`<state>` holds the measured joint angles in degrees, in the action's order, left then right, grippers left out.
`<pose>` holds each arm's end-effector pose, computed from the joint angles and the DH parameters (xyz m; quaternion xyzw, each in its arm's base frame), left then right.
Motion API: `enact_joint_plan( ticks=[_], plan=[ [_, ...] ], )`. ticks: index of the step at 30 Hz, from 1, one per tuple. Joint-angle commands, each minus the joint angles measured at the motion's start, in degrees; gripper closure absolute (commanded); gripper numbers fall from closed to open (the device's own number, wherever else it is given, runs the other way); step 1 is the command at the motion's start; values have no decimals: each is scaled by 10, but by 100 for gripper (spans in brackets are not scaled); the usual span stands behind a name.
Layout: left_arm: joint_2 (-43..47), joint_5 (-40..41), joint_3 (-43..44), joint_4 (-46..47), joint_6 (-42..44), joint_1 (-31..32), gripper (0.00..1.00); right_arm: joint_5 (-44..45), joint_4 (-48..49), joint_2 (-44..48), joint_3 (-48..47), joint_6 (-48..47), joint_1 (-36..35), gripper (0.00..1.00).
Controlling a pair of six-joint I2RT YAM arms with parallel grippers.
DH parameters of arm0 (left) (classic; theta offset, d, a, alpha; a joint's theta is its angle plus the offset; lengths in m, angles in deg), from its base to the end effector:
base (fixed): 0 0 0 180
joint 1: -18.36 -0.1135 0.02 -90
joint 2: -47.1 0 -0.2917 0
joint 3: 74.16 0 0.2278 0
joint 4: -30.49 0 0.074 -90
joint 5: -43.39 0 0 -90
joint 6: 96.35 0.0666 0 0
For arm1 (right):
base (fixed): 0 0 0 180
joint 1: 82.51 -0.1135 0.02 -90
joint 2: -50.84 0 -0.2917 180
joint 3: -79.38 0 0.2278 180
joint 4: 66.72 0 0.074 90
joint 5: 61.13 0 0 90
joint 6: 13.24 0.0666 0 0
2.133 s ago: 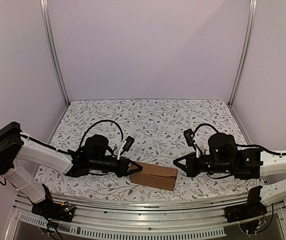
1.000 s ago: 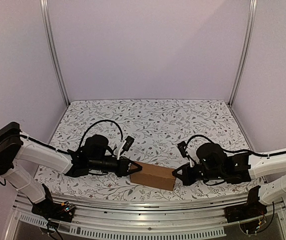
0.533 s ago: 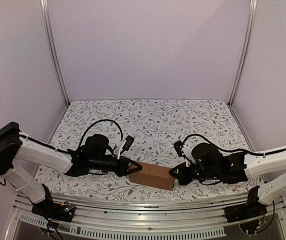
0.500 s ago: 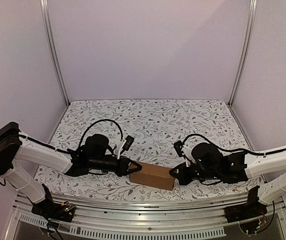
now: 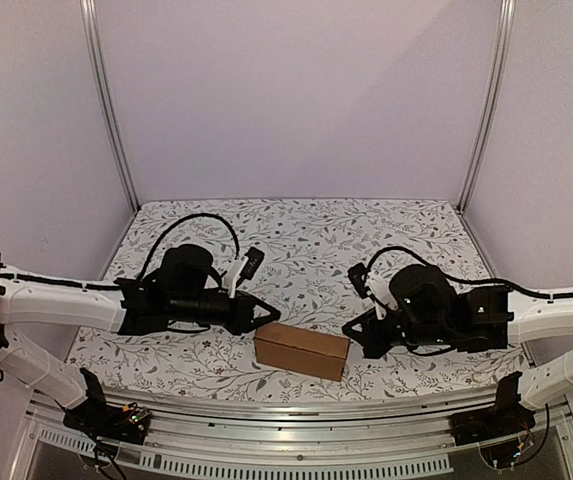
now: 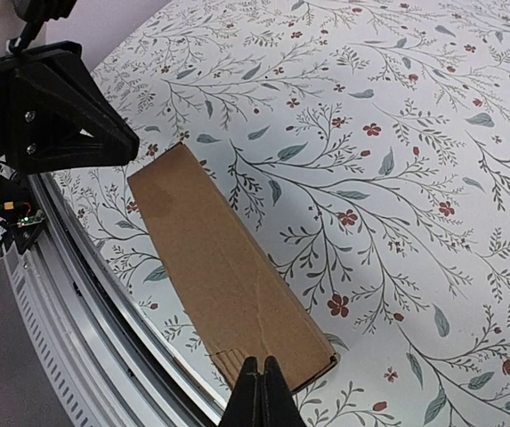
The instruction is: Fold the paper box
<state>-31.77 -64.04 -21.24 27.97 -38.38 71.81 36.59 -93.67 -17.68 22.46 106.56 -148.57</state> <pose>0.1563 -0.2444 0.2345 0.2340 0.8202 -0.4388 0.2830 0.1079 0.2210 0.2519 -0.2519 0.8633 0.2808 0.3352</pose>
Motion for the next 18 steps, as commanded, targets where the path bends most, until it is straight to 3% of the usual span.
enact_joint_plan(
  ticks=[1, 9, 18],
  plan=[
    [37, 41, 57, -84, 28, -4, 100, -6, -17, 8, -20, -29, -18, 100],
    [35, 105, 123, -184, 64, -14, 100, 5, 4, -34, -30, -60, -83, 100],
    [-67, 102, 190, -212, 59, -55, 100, -8, 23, -146, -42, -105, -127, 100]
  ],
)
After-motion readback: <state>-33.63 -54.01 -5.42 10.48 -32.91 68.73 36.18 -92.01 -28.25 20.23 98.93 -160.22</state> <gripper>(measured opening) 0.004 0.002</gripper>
